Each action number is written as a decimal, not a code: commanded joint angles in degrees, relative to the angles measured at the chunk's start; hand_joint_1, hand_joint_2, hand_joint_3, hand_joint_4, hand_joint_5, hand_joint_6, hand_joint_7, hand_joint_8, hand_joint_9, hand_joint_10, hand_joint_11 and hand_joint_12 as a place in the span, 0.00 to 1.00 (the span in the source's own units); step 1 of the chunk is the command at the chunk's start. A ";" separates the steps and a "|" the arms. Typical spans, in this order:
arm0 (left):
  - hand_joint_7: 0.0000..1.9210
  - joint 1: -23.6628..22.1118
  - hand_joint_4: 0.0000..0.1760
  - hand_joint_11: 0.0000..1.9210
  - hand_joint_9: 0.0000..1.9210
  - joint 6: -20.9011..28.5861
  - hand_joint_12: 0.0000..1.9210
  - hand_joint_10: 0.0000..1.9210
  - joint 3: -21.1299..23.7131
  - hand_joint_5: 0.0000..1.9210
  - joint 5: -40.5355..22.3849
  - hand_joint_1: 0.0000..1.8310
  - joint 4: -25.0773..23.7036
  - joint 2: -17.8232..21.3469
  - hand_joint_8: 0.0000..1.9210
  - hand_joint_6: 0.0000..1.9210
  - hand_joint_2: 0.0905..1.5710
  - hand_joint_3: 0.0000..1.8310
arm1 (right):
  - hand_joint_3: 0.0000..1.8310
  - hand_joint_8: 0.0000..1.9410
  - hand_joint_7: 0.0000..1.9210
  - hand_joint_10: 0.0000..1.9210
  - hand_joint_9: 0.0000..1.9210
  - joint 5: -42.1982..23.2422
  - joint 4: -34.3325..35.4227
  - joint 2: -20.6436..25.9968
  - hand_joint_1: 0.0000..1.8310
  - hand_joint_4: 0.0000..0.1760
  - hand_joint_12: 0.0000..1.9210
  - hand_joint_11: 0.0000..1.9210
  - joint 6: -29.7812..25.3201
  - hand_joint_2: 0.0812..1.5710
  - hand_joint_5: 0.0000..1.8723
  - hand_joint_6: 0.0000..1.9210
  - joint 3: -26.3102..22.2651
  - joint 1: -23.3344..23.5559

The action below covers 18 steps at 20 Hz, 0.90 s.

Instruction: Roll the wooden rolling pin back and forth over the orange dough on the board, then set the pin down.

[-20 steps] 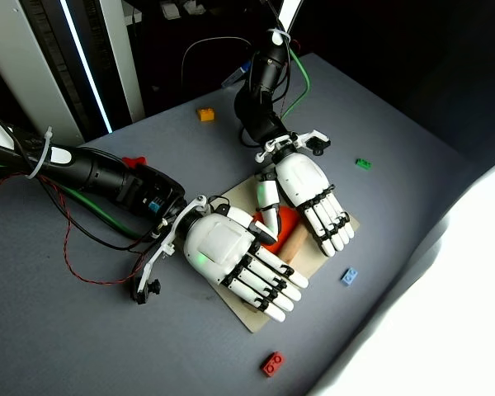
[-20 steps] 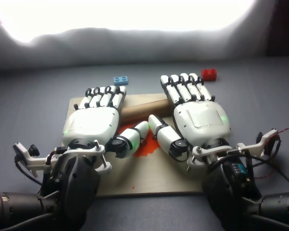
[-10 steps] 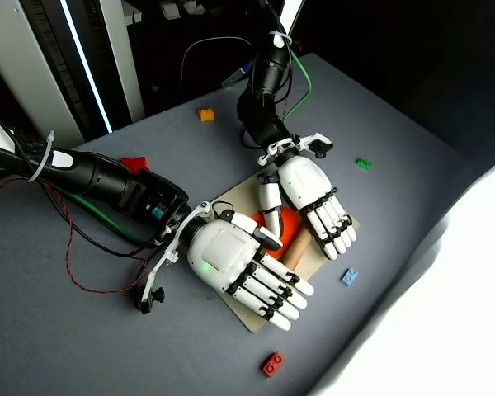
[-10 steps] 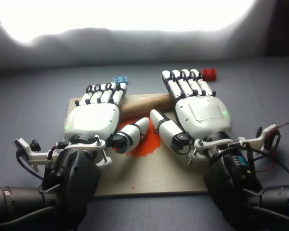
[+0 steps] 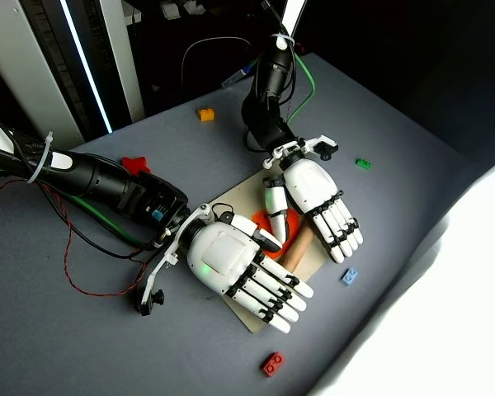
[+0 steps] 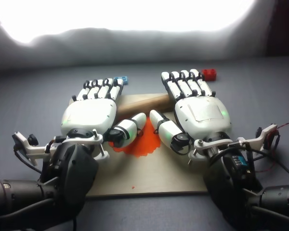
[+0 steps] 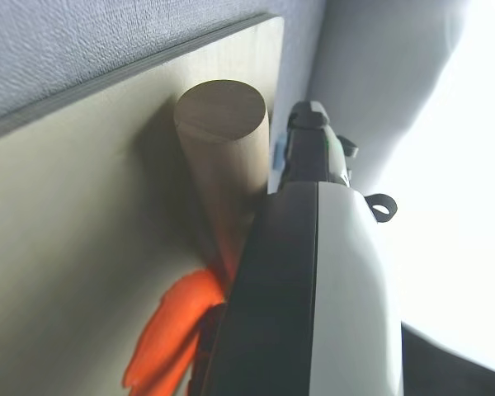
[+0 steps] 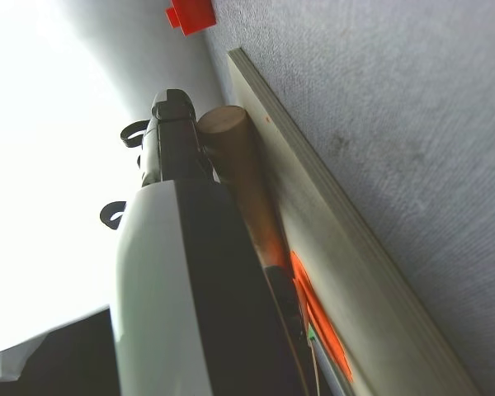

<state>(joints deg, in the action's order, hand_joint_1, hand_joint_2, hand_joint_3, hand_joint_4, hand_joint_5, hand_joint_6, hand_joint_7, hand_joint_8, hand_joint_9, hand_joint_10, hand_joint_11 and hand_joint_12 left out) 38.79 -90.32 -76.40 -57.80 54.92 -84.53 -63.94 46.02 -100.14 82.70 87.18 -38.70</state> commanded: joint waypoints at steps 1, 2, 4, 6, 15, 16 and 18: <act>0.00 -0.49 0.00 0.00 0.00 -0.32 0.00 0.00 -0.41 0.00 -5.19 0.00 -2.90 0.25 0.00 0.00 0.88 0.00 | 0.01 0.00 0.02 0.00 0.00 -4.62 -3.21 0.10 0.00 0.00 0.00 0.00 -0.34 0.88 0.02 0.00 0.24 0.60; 0.00 -0.60 0.00 0.00 0.00 -0.32 0.00 0.00 -0.52 0.00 -5.13 0.00 -2.90 0.22 0.00 0.00 0.88 0.00 | 0.01 0.00 0.02 0.00 0.00 -4.61 -3.21 0.10 0.00 0.00 0.00 0.00 -0.34 0.87 0.02 0.00 0.24 0.58; 0.00 -0.82 0.00 0.00 0.00 -0.32 0.00 0.00 -0.83 0.00 -4.74 0.00 -2.90 0.20 0.00 0.00 0.88 0.00 | 0.01 0.00 0.03 0.00 0.00 -4.50 -3.21 0.16 0.00 0.00 0.00 0.00 -0.39 0.87 0.03 0.01 0.25 0.56; 0.00 -0.95 0.00 0.00 0.00 -0.32 0.00 0.00 -1.09 0.00 -4.55 0.00 -2.90 0.20 0.00 0.00 0.88 0.00 | 0.01 0.00 0.02 0.00 0.00 -4.03 -3.24 0.31 0.00 0.00 0.00 0.00 -0.60 0.87 0.03 0.01 0.25 0.49; 0.00 -1.42 0.00 0.00 0.00 -0.01 0.00 0.00 -2.06 0.00 -3.06 0.00 -3.69 0.22 0.00 0.00 0.88 0.00 | 0.01 0.00 0.01 0.00 0.00 -3.32 -7.28 0.46 0.00 0.00 0.00 0.00 -1.92 0.87 0.02 0.00 1.37 0.76; 0.00 -1.41 0.00 0.00 0.00 -0.01 0.00 0.00 -2.10 0.00 -2.98 0.00 -3.69 0.23 0.00 0.00 0.88 0.00 | 0.01 0.00 0.02 0.00 0.00 -3.05 -6.95 0.41 0.00 0.00 0.00 0.00 -1.95 0.87 0.03 0.01 1.52 0.84; 0.00 -1.40 0.00 0.00 0.00 -0.01 0.00 0.00 -2.19 0.00 -2.64 0.00 -3.71 0.23 0.00 0.00 0.88 0.00 | 0.01 0.00 0.02 0.00 0.00 -2.50 -6.29 0.30 0.00 0.00 0.00 0.00 -1.96 0.87 0.03 0.01 1.83 1.03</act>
<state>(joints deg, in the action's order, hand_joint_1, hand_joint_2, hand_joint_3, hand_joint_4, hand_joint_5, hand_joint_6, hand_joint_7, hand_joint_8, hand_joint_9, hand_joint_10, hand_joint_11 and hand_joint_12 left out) 37.95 -90.32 -78.17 -55.35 54.41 -84.53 -60.86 42.87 -99.96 80.97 88.97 -38.26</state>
